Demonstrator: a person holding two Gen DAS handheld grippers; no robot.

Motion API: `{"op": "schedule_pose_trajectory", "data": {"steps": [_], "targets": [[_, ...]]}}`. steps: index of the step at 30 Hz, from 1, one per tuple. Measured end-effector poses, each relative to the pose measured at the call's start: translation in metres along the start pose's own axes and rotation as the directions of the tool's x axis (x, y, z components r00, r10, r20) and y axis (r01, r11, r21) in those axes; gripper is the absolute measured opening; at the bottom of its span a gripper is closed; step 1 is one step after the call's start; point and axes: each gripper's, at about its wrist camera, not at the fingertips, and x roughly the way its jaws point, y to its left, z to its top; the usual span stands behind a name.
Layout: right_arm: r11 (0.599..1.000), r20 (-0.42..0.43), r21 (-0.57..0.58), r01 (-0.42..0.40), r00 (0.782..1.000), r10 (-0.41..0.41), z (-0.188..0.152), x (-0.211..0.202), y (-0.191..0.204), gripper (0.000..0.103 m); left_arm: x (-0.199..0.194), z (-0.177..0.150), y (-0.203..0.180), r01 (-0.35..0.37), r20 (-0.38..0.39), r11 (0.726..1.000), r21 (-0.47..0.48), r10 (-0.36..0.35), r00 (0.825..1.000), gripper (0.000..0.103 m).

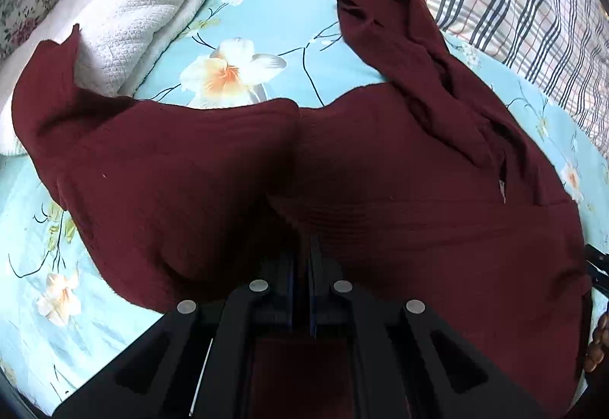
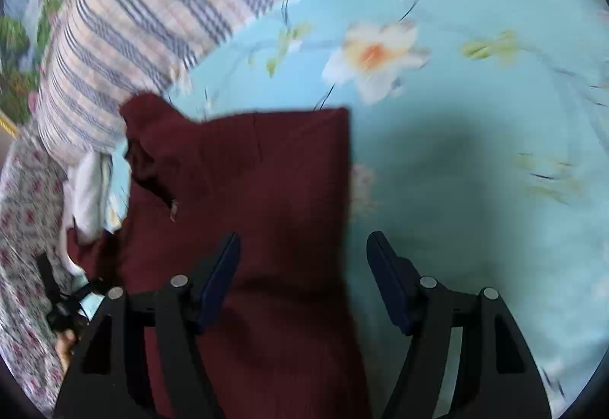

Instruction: Fold large clothes

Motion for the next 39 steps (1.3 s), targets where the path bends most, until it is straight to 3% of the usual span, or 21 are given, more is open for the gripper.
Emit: {"op": "schedule_pose_trajectory", "data": {"steps": [1,2,3,5,8,10,12,14,17,19,21,23,26,27,29,30,35,39], "targets": [[1.0,-0.024,-0.002,-0.004,1.0,0.004,0.001,0.009,0.0,0.054,-0.001,-0.001,-0.003,-0.004,0.002,1.0,0.012,0.004,1.0,0.003],[1.0,-0.054,-0.019,-0.008,0.999,0.007,0.002,0.018,0.001,0.009,-0.003,-0.002,-0.006,0.004,0.006,1.0,0.018,-0.004,1.0,0.003],[0.999,-0.066,-0.035,0.025,0.997,-0.027,0.005,0.02,0.002,0.008,-0.007,-0.001,-0.009,0.021,0.014,0.999,0.024,-0.021,1.0,0.004],[0.999,0.006,-0.028,0.033,0.999,-0.032,0.014,-0.002,-0.003,0.008,-0.009,-0.001,-0.018,0.038,0.023,0.998,0.046,-0.039,0.999,0.004],[0.994,0.043,-0.019,0.111,0.993,-0.11,0.024,-0.017,-0.018,0.005,0.005,-0.006,-0.028,0.015,0.001,0.998,0.066,-0.016,1.0,0.004],[0.984,-0.007,-0.011,0.176,0.984,-0.176,0.026,-0.009,-0.029,0.005,0.012,-0.009,-0.026,0.017,-0.013,0.998,0.054,-0.017,1.0,0.004],[0.975,0.009,-0.013,0.222,0.975,-0.222,0.02,-0.017,-0.029,0.009,0.011,-0.01,-0.023,0.029,-0.008,0.998,0.051,-0.028,1.0,0.004],[0.985,0.082,-0.08,0.152,0.986,-0.146,0.01,-0.038,-0.006,0.009,0.011,-0.01,-0.023,0.027,-0.01,0.998,0.055,-0.027,1.0,0.004],[0.975,0.04,-0.213,0.07,0.997,-0.063,-0.003,-0.033,0.034,0.01,0.011,-0.008,-0.024,0.02,-0.015,0.998,0.06,-0.019,1.0,0.005],[0.97,-0.043,-0.232,0.073,0.995,-0.085,-0.01,-0.014,0.039,0.01,0.01,-0.01,-0.021,0.02,-0.018,0.998,0.058,-0.019,1.0,0.009],[0.969,-0.149,-0.213,0.122,0.976,-0.156,-0.022,0.005,0.026,0.009,0.006,-0.013,-0.016,0.025,-0.02,0.998,0.052,-0.024,1.0,0.016],[0.978,-0.125,-0.185,0.092,0.985,-0.116,-0.036,-0.01,0.018,0.01,0.0,-0.018,-0.009,0.036,-0.026,0.999,0.037,-0.035,0.999,0.022],[0.981,-0.079,-0.154,0.114,0.989,-0.128,-0.049,-0.042,0.016,0.015,-0.022,-0.029,0.01,0.076,-0.006,0.997,-0.026,-0.076,0.997,0.028],[0.985,-0.063,-0.14,0.099,0.992,-0.108,-0.052,-0.051,0.017,0.019,-0.031,-0.034,0.02,0.086,0.008,0.995,-0.055,-0.086,0.996,0.034],[0.993,-0.037,-0.11,0.03,0.999,-0.035,-0.058,-0.067,0.023,0.047,-0.048,-0.04,0.043,0.073,0.038,0.992,-0.107,-0.069,0.997,0.04],[0.995,-0.025,-0.102,-0.006,1.0,0.003,-0.061,-0.074,0.028,0.053,-0.059,-0.041,0.061,0.05,0.061,0.989,-0.137,-0.042,0.997,0.041],[0.981,-0.001,-0.149,-0.125,0.992,0.127,-0.078,-0.084,0.063,0.055,-0.082,-0.023,0.138,-0.021,0.103,0.962,-0.272,0.051,0.993,0.049],[0.97,-0.041,-0.17,-0.172,0.985,0.167,-0.091,-0.069,0.087,0.055,-0.09,0.02,0.2,-0.035,0.167,0.926,-0.377,0.105,0.98,0.068]]}}
